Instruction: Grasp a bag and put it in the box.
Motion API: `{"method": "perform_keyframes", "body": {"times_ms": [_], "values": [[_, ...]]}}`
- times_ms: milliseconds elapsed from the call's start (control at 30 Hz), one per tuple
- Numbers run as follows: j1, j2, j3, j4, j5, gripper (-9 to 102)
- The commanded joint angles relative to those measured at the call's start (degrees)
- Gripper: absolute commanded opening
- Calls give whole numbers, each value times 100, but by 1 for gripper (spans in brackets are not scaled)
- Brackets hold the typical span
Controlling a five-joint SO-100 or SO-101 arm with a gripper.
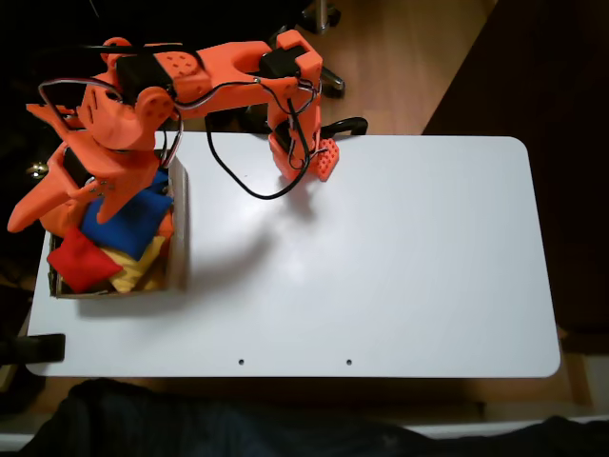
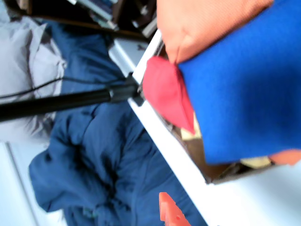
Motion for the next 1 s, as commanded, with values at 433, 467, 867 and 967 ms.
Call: {"method": "perform_keyframes", "body": {"times_ms": [433,467,867,967], "values": [[-1037,2013,712,492,79,80],[-1125,2118,782,519,88,81],[-2074,3243,1564,580,123,81],[-2347,3507,1819,545,79,81]]}}
